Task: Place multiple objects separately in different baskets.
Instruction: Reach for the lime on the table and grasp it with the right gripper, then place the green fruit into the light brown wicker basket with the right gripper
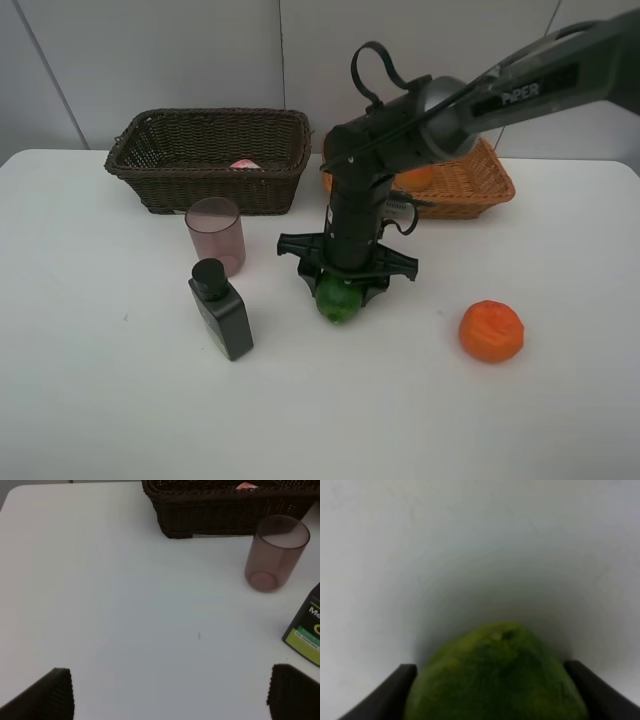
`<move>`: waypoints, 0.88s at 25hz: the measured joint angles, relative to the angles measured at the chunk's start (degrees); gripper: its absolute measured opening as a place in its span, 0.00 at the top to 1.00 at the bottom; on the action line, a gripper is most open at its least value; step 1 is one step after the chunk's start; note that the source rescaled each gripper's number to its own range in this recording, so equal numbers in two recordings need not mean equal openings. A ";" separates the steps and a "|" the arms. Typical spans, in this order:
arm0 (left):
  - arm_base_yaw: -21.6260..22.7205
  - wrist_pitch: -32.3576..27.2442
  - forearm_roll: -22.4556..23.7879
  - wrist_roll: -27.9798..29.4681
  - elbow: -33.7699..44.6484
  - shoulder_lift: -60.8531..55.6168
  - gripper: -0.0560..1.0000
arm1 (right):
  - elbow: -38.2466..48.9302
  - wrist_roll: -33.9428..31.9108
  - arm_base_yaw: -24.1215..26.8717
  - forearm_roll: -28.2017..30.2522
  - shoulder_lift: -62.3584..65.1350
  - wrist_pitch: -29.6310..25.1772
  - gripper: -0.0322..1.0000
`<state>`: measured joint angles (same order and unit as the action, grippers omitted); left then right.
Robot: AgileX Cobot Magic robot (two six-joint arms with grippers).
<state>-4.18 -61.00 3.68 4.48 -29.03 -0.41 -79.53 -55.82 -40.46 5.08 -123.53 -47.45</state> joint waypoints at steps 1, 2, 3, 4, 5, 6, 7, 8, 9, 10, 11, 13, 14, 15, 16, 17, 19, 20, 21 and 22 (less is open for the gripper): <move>0.00 0.00 0.00 0.00 0.00 0.00 0.00 | -0.31 0.42 0.00 -0.08 0.11 -0.81 0.54; 0.00 0.00 0.00 0.00 0.00 0.00 0.00 | -0.65 1.48 0.00 -0.20 0.25 -1.58 0.54; 0.00 0.00 0.00 0.00 0.00 0.00 0.00 | -1.14 3.18 0.00 -0.20 0.52 -2.36 0.54; 0.00 0.00 0.00 0.00 0.00 0.00 0.00 | -1.99 5.01 0.00 -0.20 0.90 -3.37 0.54; 0.00 0.00 0.00 0.00 0.00 0.00 0.00 | -3.15 7.67 0.00 -0.20 1.24 -4.49 0.54; 0.00 0.00 0.00 0.00 0.00 0.00 0.00 | -4.28 10.78 0.00 -0.20 1.43 -5.68 0.54; 0.00 0.00 0.00 0.00 0.00 0.00 0.00 | -5.76 13.67 0.00 -0.20 1.51 -7.35 0.54; 0.00 0.00 0.00 0.00 0.00 0.00 0.00 | -7.24 17.40 0.00 -0.20 1.57 -8.98 0.54; 0.00 0.00 0.00 0.00 0.00 0.00 0.00 | -8.68 21.10 0.00 -0.20 1.57 -10.74 0.54; 0.00 0.00 0.00 0.00 0.00 0.00 0.00 | -9.87 24.59 0.00 -0.20 1.57 -12.29 0.54; 0.00 0.00 0.00 0.00 0.00 0.00 0.00 | -11.32 27.20 0.06 -0.20 1.57 -14.22 0.54; 0.00 0.00 0.00 0.00 0.00 0.00 0.00 | -14.02 32.22 0.43 -0.20 1.62 -17.68 0.54; 0.00 0.00 0.00 0.00 0.00 0.00 0.00 | -15.42 34.30 0.65 -0.06 1.62 -19.00 0.54; 0.00 0.00 0.00 0.00 0.00 0.00 0.00 | -16.74 35.81 0.85 0.19 1.62 -20.37 0.54; 0.00 0.00 0.00 0.00 0.00 0.00 0.00 | -17.90 37.29 1.22 0.61 1.62 -21.21 0.54; 0.00 0.00 0.00 0.00 0.00 0.00 0.00 | -18.86 38.36 1.47 1.04 1.62 -21.70 0.54; 0.00 0.00 0.00 0.00 0.00 0.00 0.00 | -21.04 40.02 2.06 2.44 1.62 -22.12 0.54; 0.00 0.00 0.00 0.00 0.00 0.00 0.00 | -22.24 40.81 2.36 3.11 1.62 -22.12 0.54; 0.00 0.00 0.00 0.00 0.00 0.00 0.00 | -23.23 41.38 2.67 3.48 1.62 -22.12 0.54; 0.00 0.00 0.00 0.00 0.00 0.00 0.00 | -24.45 41.55 3.04 3.92 1.62 -22.12 0.54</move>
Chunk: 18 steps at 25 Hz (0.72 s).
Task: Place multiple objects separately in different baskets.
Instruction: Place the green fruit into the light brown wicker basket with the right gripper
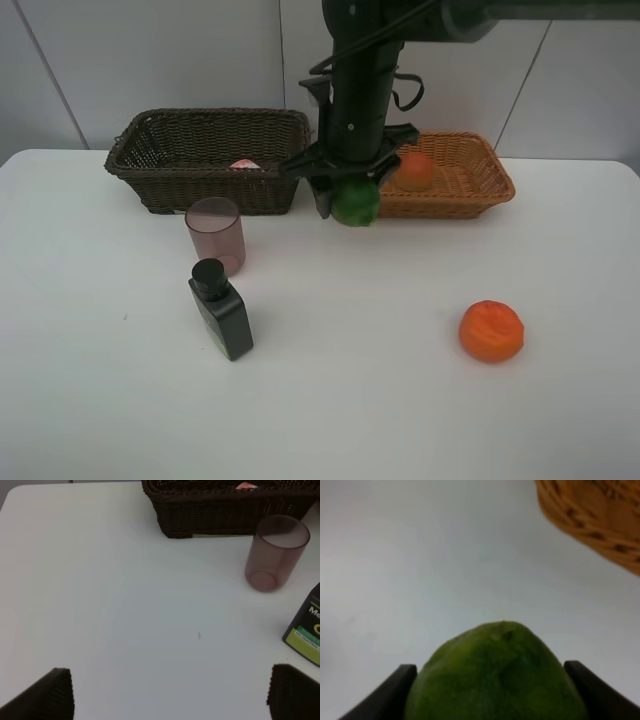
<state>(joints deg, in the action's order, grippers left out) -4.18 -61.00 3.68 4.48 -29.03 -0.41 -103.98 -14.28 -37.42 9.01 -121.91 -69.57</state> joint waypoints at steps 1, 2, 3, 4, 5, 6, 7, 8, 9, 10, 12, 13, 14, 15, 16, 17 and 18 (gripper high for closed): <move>0.00 0.00 0.02 0.00 0.00 0.00 0.00 | -1.15 0.25 0.44 0.17 0.00 0.00 0.54; 0.00 0.00 0.02 0.00 0.00 0.00 0.00 | -2.01 0.39 1.01 0.24 0.00 0.00 0.54; 0.00 0.00 0.02 0.00 0.00 0.00 0.00 | -2.92 0.44 1.53 0.24 0.00 0.00 0.54; 0.00 0.00 0.02 0.00 0.00 0.00 0.00 | -3.67 0.85 2.22 0.24 0.00 0.00 0.54; 0.00 0.00 0.02 0.00 0.00 0.00 0.00 | -4.14 1.41 2.95 0.24 0.00 0.00 0.54; 0.00 0.00 0.02 0.00 0.00 0.00 0.00 | -4.39 1.98 3.60 0.19 0.00 0.00 0.54; 0.00 0.00 0.02 0.00 0.00 0.00 0.00 | -4.48 2.40 4.48 -0.24 0.00 0.00 0.54; 0.00 0.00 0.02 0.00 0.00 0.00 0.00 | -4.48 2.73 5.48 -0.97 0.00 0.00 0.54; 0.00 0.00 0.02 0.00 0.00 0.00 0.00 | -4.48 2.88 6.51 -1.66 0.00 -0.08 0.54; 0.00 0.00 0.02 0.00 0.00 0.00 0.00 | -4.48 3.07 7.38 -2.43 0.00 -0.13 0.54; 0.00 0.00 0.02 0.00 0.00 0.00 0.00 | -4.48 3.55 9.28 -3.89 0.00 -0.14 0.54; 0.00 0.00 0.02 0.00 0.00 0.00 0.00 | -4.48 4.18 10.03 -4.46 0.00 -0.14 0.54; 0.00 0.00 0.02 0.00 0.00 0.00 0.00 | -4.48 4.81 10.89 -5.00 0.00 -0.19 0.54; 0.00 0.00 0.02 0.00 0.00 0.00 0.00 | -4.48 5.34 11.73 -5.59 0.00 -0.19 0.54; 0.00 0.00 0.02 0.00 0.00 0.00 0.00 | -4.48 5.73 12.60 -5.83 0.00 -0.19 0.54; 0.00 0.00 0.02 0.00 0.00 0.00 0.00 | -4.48 5.86 13.37 -5.88 0.00 -0.09 0.54; 0.00 0.00 0.02 0.00 0.00 0.00 0.00 | -4.48 5.97 14.30 -5.99 0.00 0.48 0.54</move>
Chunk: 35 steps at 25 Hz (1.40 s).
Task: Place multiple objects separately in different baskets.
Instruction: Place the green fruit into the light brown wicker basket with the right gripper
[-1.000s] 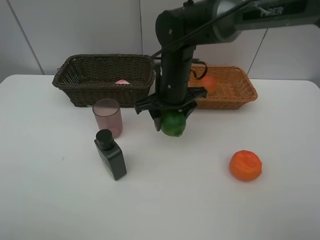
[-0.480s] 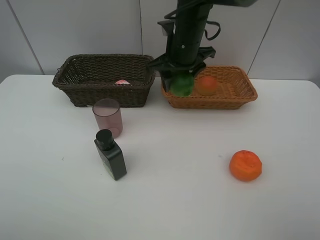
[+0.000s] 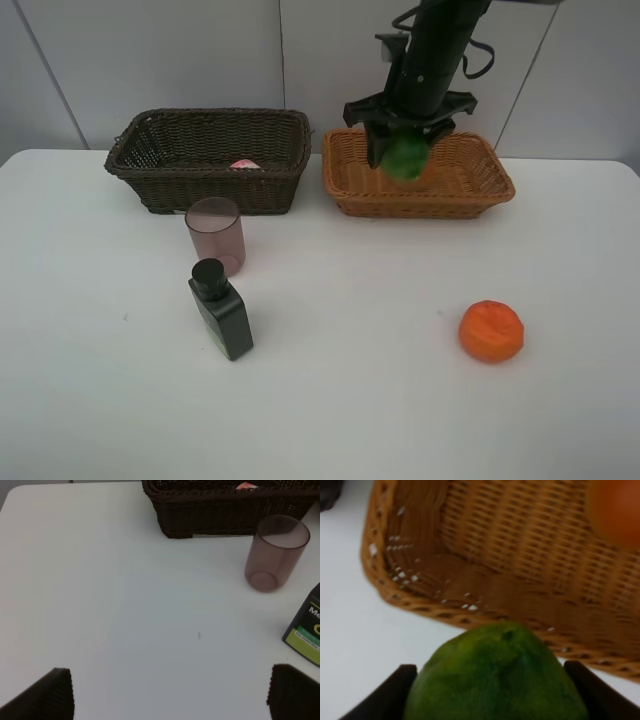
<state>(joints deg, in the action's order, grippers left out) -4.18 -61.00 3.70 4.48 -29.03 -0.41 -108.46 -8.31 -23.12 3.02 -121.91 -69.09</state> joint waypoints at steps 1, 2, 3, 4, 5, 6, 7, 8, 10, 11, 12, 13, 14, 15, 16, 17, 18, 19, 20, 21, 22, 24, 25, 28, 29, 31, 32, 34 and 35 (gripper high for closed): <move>0.00 0.00 0.00 0.00 0.00 0.00 0.00 | 0.00 0.00 0.91 0.00 0.00 1.30 0.54; 0.00 0.00 0.00 0.00 0.00 0.00 0.00 | 0.00 0.00 1.91 0.00 0.00 2.73 0.54; 0.00 0.00 0.00 0.00 0.00 0.00 0.00 | 0.00 0.05 2.70 0.04 0.00 4.69 0.54; 0.00 0.00 0.00 0.00 0.00 0.00 0.00 | 0.00 0.05 3.53 0.04 0.00 6.89 0.54; 0.00 0.00 0.00 0.00 0.00 0.00 0.00 | 0.00 0.05 4.13 0.04 0.00 9.07 0.54; 0.00 0.00 0.00 0.00 0.00 0.00 0.00 | 0.00 0.05 4.51 0.10 -0.07 10.88 0.54; 0.00 0.00 0.00 0.00 0.00 0.00 0.00 | 0.00 0.05 4.65 0.10 -0.27 13.05 0.54; 0.00 0.00 0.00 0.00 0.00 0.00 0.00 | 0.00 0.05 4.70 0.10 -0.55 15.14 0.54; 0.00 0.00 0.00 0.00 0.00 0.00 0.00 | 0.00 0.05 4.64 -0.84 -1.47 18.62 0.54; 0.00 0.00 0.00 0.00 0.00 0.00 0.00 | 0.00 0.05 4.64 -1.67 -2.15 20.43 0.54; 0.00 0.00 0.00 0.00 0.00 0.00 0.00 | 0.00 0.05 4.58 -2.68 -2.88 22.18 0.54; 0.00 0.00 0.00 0.00 0.00 0.00 0.00 | 0.00 0.05 4.58 -3.39 -3.80 23.53 0.54; 0.00 0.00 0.00 0.00 0.00 0.00 0.00 | 0.00 0.05 4.53 -4.16 -4.63 24.72 0.54; 0.00 0.00 0.00 0.00 0.00 0.00 0.00 | 0.00 0.05 4.53 -4.55 -5.53 25.75 0.54; 0.00 0.00 0.00 0.00 0.00 0.00 0.00 | 0.00 0.05 4.53 -4.58 -6.24 26.70 0.54; 0.00 0.00 0.00 0.00 0.00 0.00 0.00 | 0.00 0.05 4.53 -4.64 -6.91 27.44 0.54; 0.00 0.00 0.00 0.00 0.00 0.00 0.00 | 0.00 0.05 4.53 -4.64 -7.51 28.19 0.54; 0.00 0.00 0.00 0.00 0.00 0.00 0.00 | 0.00 0.05 4.53 -4.64 -7.96 28.68 0.54; 0.00 0.00 0.00 0.00 0.00 0.00 0.00 | 0.00 0.05 4.53 -4.56 -8.31 29.11 0.54; 0.00 0.00 0.00 0.00 0.00 0.00 0.00 | 0.00 0.05 4.47 -4.51 -8.64 29.67 0.54; 0.00 0.00 0.00 0.00 0.00 0.00 0.00 | 0.00 0.05 4.23 -4.51 -8.96 30.11 0.54; 0.00 0.00 0.00 0.00 0.00 0.00 0.00 | 0.00 0.05 3.58 -4.72 -9.45 30.76 0.54; 0.00 0.00 0.00 0.00 0.00 0.00 0.00 | 0.00 0.05 3.16 -4.86 -9.55 31.04 0.54; 0.00 0.00 0.00 0.00 0.00 0.00 0.00 | 0.00 0.05 2.55 -5.12 -10.01 31.39 0.54; 0.00 0.00 0.00 0.00 0.00 0.00 0.00 | 0.00 0.05 2.50 -5.14 -10.19 31.55 0.54; 0.00 0.00 0.00 0.00 0.00 0.00 0.00 | 0.00 0.05 2.44 -5.14 -10.57 31.55 0.54; 0.00 0.00 0.00 0.00 0.00 0.00 0.00 | 0.00 0.05 2.50 -5.14 -10.72 31.55 0.53; 0.00 0.00 0.00 0.00 0.00 0.00 0.00 | 0.00 0.05 2.50 -5.14 -10.77 31.55 0.44; 0.00 0.00 0.00 0.00 0.00 0.00 0.00 | 0.00 0.05 2.50 -5.14 -10.77 31.55 0.37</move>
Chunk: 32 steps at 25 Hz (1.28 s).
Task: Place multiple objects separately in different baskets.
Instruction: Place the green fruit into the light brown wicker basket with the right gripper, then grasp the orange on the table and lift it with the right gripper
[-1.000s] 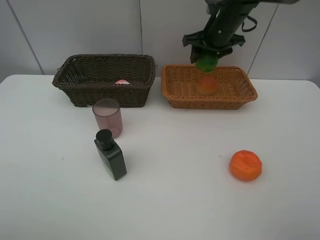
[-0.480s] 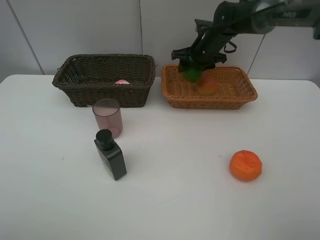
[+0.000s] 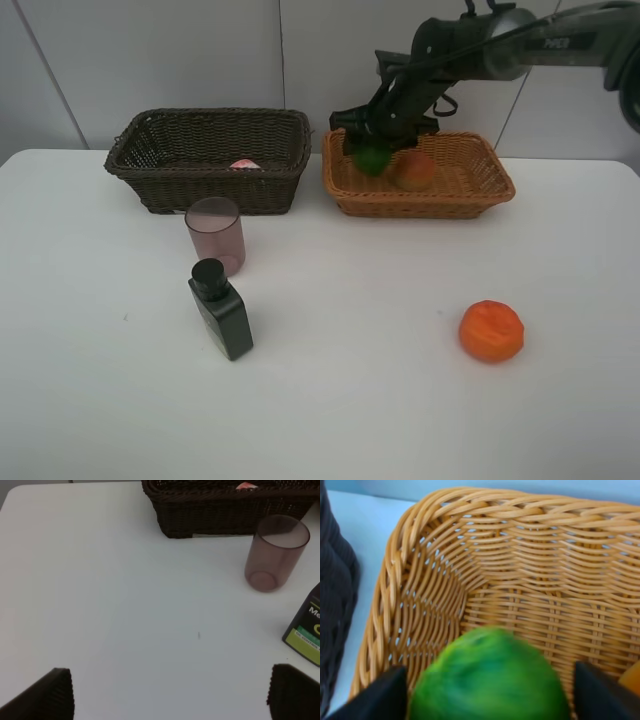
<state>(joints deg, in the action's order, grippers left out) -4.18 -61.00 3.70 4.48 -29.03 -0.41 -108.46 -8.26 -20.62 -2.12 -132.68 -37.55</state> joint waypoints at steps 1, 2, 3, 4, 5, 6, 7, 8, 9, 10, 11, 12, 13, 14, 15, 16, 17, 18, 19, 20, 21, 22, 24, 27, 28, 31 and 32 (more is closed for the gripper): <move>0.00 0.00 0.00 0.00 0.00 0.00 0.00 | 0.00 0.00 0.00 0.00 0.00 0.06 0.30; 0.00 0.00 0.00 0.00 0.00 0.00 0.00 | 0.00 0.00 0.00 0.00 0.00 0.04 0.23; 0.00 0.00 0.00 0.00 0.00 0.00 0.00 | 0.00 0.00 0.00 0.00 0.00 0.04 0.19; 0.00 0.00 0.00 0.00 0.00 0.00 0.00 | 0.00 0.00 0.00 0.00 0.00 -0.08 0.16; 0.00 0.00 0.00 0.00 0.00 0.00 0.00 | 0.00 0.00 0.00 0.00 0.00 -0.40 0.14; 0.00 0.00 0.00 0.00 0.00 0.00 0.00 | 0.00 0.00 0.00 -0.18 0.07 -1.13 0.13; 0.00 0.00 0.00 0.00 0.00 0.00 0.00 | 0.00 0.00 0.00 -0.42 0.50 -2.22 0.13; 0.00 0.00 0.00 0.00 0.00 0.00 0.00 | 0.00 0.00 0.00 -0.43 1.01 -4.10 0.13; 0.00 0.00 0.00 0.00 0.00 0.00 0.00 | 0.00 0.00 0.00 -0.43 1.87 -6.23 0.13; 0.00 0.00 0.00 0.00 0.00 0.00 0.00 | 0.00 0.00 0.00 -0.43 2.61 -8.56 0.12; 0.00 0.00 0.00 0.00 0.00 0.00 0.00 | 0.00 0.00 0.00 -0.20 3.76 -10.60 0.12; 0.00 0.00 0.00 0.00 0.00 0.00 0.00 | 0.00 0.00 0.00 0.25 4.92 -13.16 0.12; 0.00 0.00 0.00 0.00 0.00 0.00 0.00 | 0.12 0.00 0.00 0.73 5.92 -15.69 0.12; 0.00 0.00 0.00 0.00 0.00 0.00 0.00 | 0.70 0.00 0.00 1.08 7.15 -17.30 0.12; 0.00 0.00 0.00 0.00 0.00 0.00 0.00 | 2.11 -0.07 0.00 1.23 8.49 -18.68 0.11; 0.00 0.00 0.00 0.00 0.00 0.00 0.00 | 4.18 -0.37 0.00 1.37 9.91 -19.49 0.11; 0.00 0.00 0.00 0.00 0.00 0.00 0.00 | 6.30 -1.07 0.00 1.42 11.16 -19.73 0.11; 0.00 0.00 0.00 0.00 0.00 0.00 0.00 | 9.12 -1.84 0.00 1.81 12.65 -19.66 0.11; 0.00 0.00 0.00 0.00 0.00 0.00 0.00 | 12.19 -2.45 0.00 2.51 14.11 -19.54 0.11; 0.00 0.00 0.00 0.00 0.00 0.00 0.00 | 15.28 -3.06 0.00 3.16 15.45 -19.27 0.11; 0.00 0.00 0.00 0.00 0.00 0.00 0.00 | 17.90 -3.38 0.00 3.76 17.16 -18.92 0.11; 0.00 0.00 0.00 0.00 0.00 0.00 0.00 | 20.99 -3.41 0.00 4.23 18.88 -18.27 0.11; 0.00 0.00 0.00 0.00 0.00 0.00 0.00 | 26.69 -2.51 0.00 5.02 22.21 -17.39 0.11; 0.00 0.00 0.00 0.00 0.00 0.00 0.00 | 33.77 1.08 0.00 5.47 27.38 -17.19 0.11; 0.00 0.00 0.00 0.00 0.00 0.00 0.00 | 35.60 2.23 0.00 5.60 28.66 -17.19 0.11; 0.00 0.00 0.00 0.00 0.00 0.00 0.00 | 40.92 3.18 0.27 5.85 32.30 -17.24 0.11; 0.00 0.00 0.00 0.00 0.00 0.00 0.00 | 42.11 2.76 0.47 5.85 33.27 -17.24 0.11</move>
<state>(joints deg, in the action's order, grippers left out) -4.18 -61.00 3.70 4.48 -29.03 -0.41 -66.35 -5.50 -20.15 3.73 -99.41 -54.78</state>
